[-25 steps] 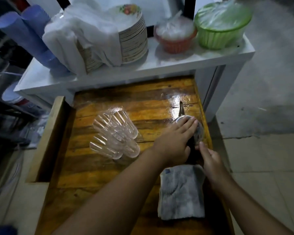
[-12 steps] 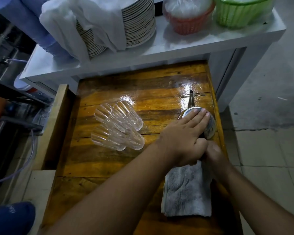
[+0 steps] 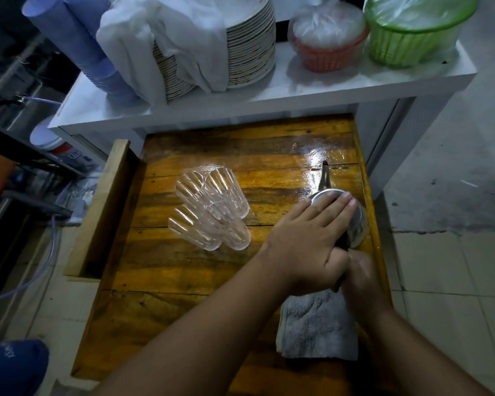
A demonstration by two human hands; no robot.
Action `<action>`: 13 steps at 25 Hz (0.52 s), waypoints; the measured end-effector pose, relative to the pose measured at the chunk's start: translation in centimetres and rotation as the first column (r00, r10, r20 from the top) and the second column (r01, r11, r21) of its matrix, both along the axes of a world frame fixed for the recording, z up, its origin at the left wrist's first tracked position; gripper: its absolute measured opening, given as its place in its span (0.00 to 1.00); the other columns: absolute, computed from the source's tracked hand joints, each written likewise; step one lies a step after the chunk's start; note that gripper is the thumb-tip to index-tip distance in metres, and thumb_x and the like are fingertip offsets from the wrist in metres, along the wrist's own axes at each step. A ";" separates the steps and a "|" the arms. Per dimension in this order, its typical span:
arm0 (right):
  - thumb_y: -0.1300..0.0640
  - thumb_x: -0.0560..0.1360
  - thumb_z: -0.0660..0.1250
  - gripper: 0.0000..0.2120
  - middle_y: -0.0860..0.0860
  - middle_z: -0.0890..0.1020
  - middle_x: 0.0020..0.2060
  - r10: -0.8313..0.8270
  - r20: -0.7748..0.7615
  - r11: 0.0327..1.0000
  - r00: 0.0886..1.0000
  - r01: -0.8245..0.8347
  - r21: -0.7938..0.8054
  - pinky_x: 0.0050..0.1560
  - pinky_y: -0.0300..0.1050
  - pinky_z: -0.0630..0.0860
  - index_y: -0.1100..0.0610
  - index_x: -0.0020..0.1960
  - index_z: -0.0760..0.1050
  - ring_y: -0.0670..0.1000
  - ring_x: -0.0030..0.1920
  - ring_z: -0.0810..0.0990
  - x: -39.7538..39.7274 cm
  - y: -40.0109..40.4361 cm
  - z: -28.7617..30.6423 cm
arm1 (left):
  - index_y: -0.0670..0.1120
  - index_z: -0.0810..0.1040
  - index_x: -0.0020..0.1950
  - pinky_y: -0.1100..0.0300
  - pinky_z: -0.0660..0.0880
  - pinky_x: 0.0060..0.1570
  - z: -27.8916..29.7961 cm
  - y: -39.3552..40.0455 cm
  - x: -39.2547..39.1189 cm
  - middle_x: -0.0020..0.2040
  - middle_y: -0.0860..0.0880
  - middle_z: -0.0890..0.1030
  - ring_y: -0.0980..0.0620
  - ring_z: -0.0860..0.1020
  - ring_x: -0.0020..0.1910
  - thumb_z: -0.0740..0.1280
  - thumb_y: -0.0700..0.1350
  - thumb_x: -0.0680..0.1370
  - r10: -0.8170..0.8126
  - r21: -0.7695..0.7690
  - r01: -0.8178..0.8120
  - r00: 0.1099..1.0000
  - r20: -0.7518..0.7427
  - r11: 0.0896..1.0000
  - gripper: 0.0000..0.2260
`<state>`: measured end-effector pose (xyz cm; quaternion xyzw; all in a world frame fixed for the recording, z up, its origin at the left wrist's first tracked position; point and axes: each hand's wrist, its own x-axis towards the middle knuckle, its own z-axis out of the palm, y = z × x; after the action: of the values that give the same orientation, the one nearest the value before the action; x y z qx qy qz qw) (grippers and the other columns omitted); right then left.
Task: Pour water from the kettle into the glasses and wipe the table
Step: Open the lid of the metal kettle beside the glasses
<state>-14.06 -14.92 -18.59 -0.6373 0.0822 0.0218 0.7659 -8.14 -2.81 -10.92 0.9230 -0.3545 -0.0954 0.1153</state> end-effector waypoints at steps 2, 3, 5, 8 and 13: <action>0.40 0.75 0.62 0.28 0.67 0.77 0.29 0.063 -0.017 0.997 0.998 -0.062 0.036 0.29 0.47 0.70 0.66 0.35 0.77 0.59 0.30 0.76 -1.3 0.6 0.5 | 0.47 0.56 0.81 0.52 0.51 0.75 1.5 1.6 -1.7 0.81 0.49 0.56 0.54 0.49 0.80 0.48 0.53 0.78 0.032 -0.036 -0.032 0.999 0.016 0.999 0.31; 0.36 0.74 0.62 0.35 0.73 0.75 0.33 0.088 -0.044 0.995 0.995 -0.086 0.049 0.31 0.52 0.70 0.71 0.40 0.76 0.63 0.32 0.76 -2.1 0.9 0.7 | 0.47 0.56 0.80 0.51 0.53 0.75 2.3 2.4 -2.6 0.81 0.49 0.56 0.54 0.49 0.80 0.47 0.54 0.77 0.047 -0.059 -0.046 0.999 0.021 0.997 0.31; 0.32 0.72 0.62 0.37 0.74 0.76 0.37 0.119 -0.105 0.991 0.987 -0.111 0.080 0.34 0.53 0.72 0.71 0.46 0.78 0.62 0.36 0.78 -3.5 2.3 1.8 | 0.46 0.58 0.80 0.50 0.56 0.73 3.9 4.5 -4.2 0.80 0.49 0.58 0.54 0.51 0.80 0.49 0.54 0.76 0.070 -0.116 -0.065 0.996 0.046 0.991 0.32; 0.34 0.70 0.66 0.35 0.73 0.79 0.37 0.166 -0.169 0.976 0.971 -0.137 0.168 0.37 0.54 0.74 0.70 0.44 0.79 0.61 0.38 0.80 -5.5 5.3 4.6 | 0.46 0.61 0.79 0.52 0.56 0.73 5.8 8.1 -6.4 0.80 0.49 0.61 0.54 0.54 0.79 0.52 0.53 0.74 0.091 -0.169 -0.080 0.994 0.058 0.982 0.32; 0.30 0.64 0.69 0.43 0.81 0.74 0.43 0.231 -0.265 0.966 0.936 -0.188 0.176 0.43 0.57 0.72 0.75 0.47 0.74 0.77 0.44 0.77 -7.8 11.9 7.5 | 0.50 0.61 0.79 0.56 0.50 0.74 7.9 15.1 -8.6 0.80 0.54 0.60 0.58 0.51 0.79 0.54 0.52 0.73 0.118 -0.235 -0.116 0.993 -0.006 0.965 0.33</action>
<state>-21.88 -3.01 -11.07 -0.5743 0.1204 0.2003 0.7846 -16.74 12.28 -3.06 0.9226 -0.3087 -0.0421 0.2275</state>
